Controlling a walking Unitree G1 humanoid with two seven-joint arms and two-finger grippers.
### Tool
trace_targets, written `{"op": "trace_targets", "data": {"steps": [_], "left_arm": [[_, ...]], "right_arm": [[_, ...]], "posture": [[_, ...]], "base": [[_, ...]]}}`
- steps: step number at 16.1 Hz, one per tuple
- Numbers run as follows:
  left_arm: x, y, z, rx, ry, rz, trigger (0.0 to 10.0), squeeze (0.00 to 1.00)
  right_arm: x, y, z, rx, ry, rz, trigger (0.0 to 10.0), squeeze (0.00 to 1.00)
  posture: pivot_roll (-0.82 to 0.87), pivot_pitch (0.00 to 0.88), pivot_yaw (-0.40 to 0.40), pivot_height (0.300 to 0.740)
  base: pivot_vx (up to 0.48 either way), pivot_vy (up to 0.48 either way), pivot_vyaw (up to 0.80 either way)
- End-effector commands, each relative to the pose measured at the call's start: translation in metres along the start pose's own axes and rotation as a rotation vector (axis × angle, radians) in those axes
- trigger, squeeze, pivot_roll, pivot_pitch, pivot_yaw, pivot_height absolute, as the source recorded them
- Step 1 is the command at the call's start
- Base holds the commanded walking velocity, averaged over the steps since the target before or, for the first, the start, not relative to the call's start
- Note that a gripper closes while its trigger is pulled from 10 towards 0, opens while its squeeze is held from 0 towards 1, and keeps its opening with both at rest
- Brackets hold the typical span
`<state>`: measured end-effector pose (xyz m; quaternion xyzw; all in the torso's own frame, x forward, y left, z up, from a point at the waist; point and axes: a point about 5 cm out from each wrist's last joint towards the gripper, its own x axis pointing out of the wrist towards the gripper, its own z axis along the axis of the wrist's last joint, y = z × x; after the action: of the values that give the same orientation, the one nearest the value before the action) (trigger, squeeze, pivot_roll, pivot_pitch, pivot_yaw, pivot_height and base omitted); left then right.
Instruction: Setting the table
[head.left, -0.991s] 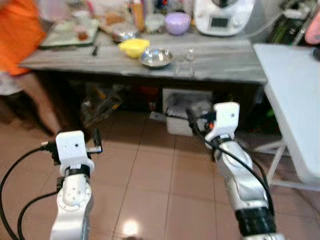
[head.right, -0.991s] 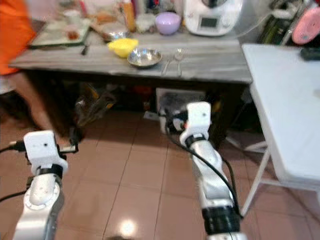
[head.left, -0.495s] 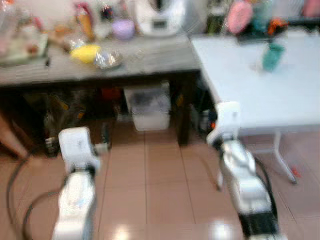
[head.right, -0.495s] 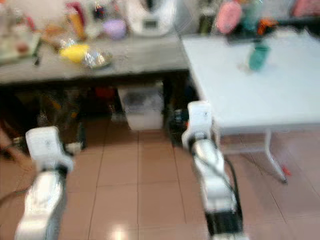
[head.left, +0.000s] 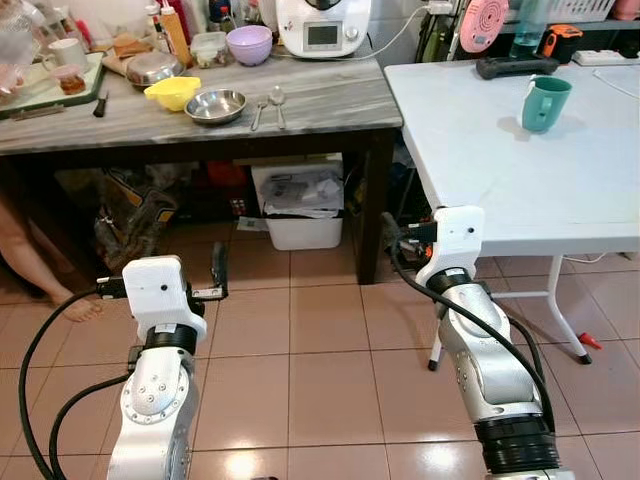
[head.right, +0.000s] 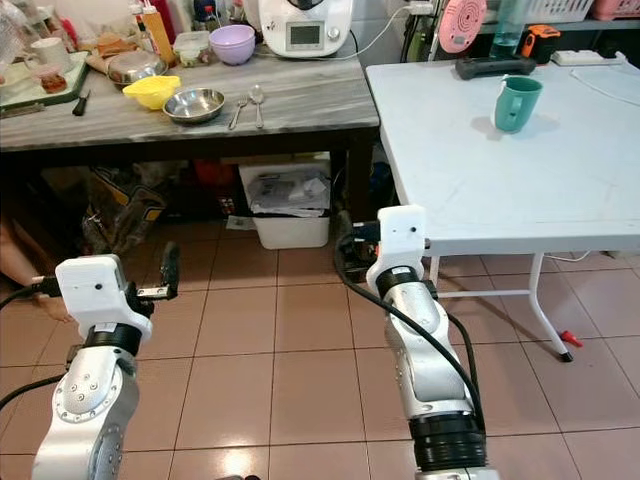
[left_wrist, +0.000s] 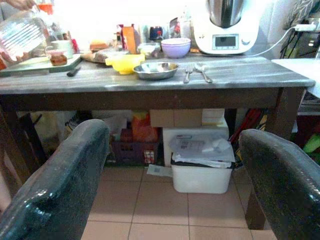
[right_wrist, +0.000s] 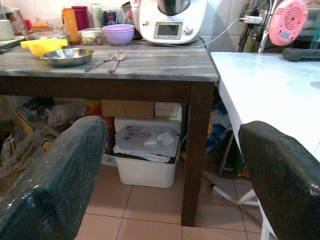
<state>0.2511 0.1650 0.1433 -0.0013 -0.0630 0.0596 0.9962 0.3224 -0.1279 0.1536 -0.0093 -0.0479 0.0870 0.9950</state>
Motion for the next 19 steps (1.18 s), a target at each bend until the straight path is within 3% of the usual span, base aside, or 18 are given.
{"op": "trace_targets", "data": {"steps": [1, 4, 19], "left_arm": [[0.001, 0.003, 0.003, 0.01, -0.007, 0.014, 10.0, 0.0], [0.001, 0.002, 0.002, 0.0, -0.004, 0.011, 10.0, 0.0], [0.009, -0.003, -0.001, -0.005, 0.002, -0.014, 10.0, 0.0]], "right_arm": [[0.001, 0.0, 0.005, -0.002, -0.02, 0.002, 10.0, 0.0], [0.0, 0.001, 0.008, -0.027, -0.037, 0.005, 10.0, 0.0], [-0.003, 0.001, 0.019, -0.095, -0.103, -0.002, 10.0, 0.0]], "posture": [[0.0, 0.112, 0.057, 0.74], [-0.01, 0.116, 0.058, 0.74], [-0.05, 0.096, 0.078, 0.74]], "base": [[0.0, 0.0, 0.0], [0.0, -0.172, 0.0], [0.0, -0.48, 0.0]]}}
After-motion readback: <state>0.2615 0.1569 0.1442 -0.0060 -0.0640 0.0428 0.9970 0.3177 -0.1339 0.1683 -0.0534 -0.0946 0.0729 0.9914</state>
